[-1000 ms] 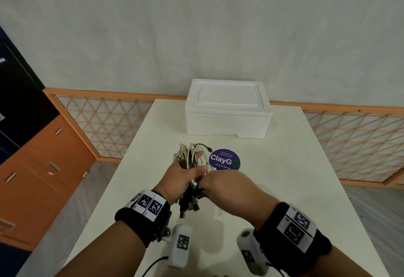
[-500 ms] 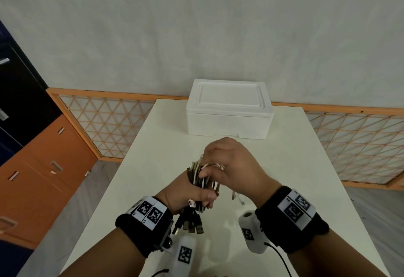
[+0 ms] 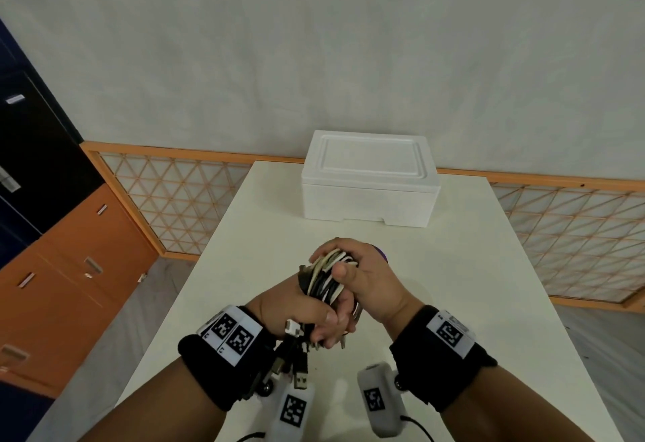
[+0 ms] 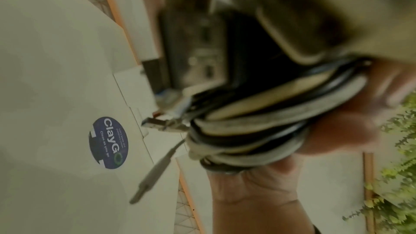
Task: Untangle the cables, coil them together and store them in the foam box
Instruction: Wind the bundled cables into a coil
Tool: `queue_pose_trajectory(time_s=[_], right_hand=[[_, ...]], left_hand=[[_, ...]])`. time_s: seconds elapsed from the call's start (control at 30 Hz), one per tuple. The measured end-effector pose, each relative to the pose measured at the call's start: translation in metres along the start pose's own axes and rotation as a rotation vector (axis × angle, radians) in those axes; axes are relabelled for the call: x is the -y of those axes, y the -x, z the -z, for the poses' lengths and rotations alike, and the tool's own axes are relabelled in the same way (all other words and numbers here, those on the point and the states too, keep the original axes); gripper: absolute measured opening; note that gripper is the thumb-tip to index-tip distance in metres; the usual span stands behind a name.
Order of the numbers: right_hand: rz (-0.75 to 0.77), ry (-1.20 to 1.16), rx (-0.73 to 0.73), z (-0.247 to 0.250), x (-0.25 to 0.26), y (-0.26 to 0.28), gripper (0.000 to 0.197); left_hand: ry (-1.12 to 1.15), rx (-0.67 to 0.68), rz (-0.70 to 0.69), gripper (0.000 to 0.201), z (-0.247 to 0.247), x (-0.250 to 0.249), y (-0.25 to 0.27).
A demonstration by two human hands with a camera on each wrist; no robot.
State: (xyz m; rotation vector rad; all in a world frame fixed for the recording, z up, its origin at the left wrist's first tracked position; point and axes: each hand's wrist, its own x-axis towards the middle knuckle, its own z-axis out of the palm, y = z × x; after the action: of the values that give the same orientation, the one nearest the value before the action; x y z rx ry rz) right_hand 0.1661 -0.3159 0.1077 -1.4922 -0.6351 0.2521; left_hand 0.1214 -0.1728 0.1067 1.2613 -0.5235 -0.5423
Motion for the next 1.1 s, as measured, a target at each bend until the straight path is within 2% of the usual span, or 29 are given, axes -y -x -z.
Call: queue_pose_trajectory(time_s=[0.07,0.2,0.23,0.3,0.37,0.4,0.5,0.57,0.7,0.87,0.97,1.1], right_hand=[[-0.043,0.003,-0.062,-0.004,0.002,0.0,0.042],[-0.233,-0.058,-0.162,-0.012,-0.001,-0.002,0.049],[-0.261,-0.054,-0.173,-0.012,-0.002,-0.004,0.05],[-0.262,0.024,-0.211,-0.01,-0.005,-0.008,0.05],[-0.22,0.241,-0.263,-0.001,-0.012,-0.011,0.057],[-0.218,0.339,-0.271,0.004,-0.014,-0.011,0.058],[-0.249,0.434,-0.268,0.009,-0.02,-0.01,0.062],[-0.26,0.456,-0.289,0.009,-0.022,-0.011,0.062],[-0.319,0.42,-0.294,0.005,-0.025,-0.014,0.063],[-0.365,0.26,-0.337,0.0,-0.018,-0.011,0.057],[-0.376,0.202,-0.316,-0.004,-0.019,-0.006,0.059],[-0.437,0.102,-0.281,-0.006,-0.017,-0.005,0.059]], left_hand=[[0.098,0.02,-0.009,0.009,0.002,0.002,-0.001],[0.225,0.041,-0.051,0.007,0.015,0.012,-0.005],[0.238,-0.016,-0.043,0.01,0.016,0.016,-0.005],[0.23,-0.232,0.04,0.014,0.017,0.02,-0.004],[0.141,-0.464,0.083,0.011,0.02,0.025,-0.001],[0.107,-0.529,0.103,0.008,0.021,0.026,0.001],[0.152,-0.498,0.194,0.02,0.017,0.023,0.004],[0.085,-0.496,0.218,0.031,0.009,0.02,0.001],[-0.153,-0.723,0.186,0.022,-0.002,0.019,-0.011],[-0.299,-0.65,0.173,0.037,-0.007,0.009,-0.011],[-0.315,-0.589,0.147,0.028,-0.005,0.004,-0.007],[-0.332,-0.489,0.117,0.035,0.001,-0.003,-0.002]])
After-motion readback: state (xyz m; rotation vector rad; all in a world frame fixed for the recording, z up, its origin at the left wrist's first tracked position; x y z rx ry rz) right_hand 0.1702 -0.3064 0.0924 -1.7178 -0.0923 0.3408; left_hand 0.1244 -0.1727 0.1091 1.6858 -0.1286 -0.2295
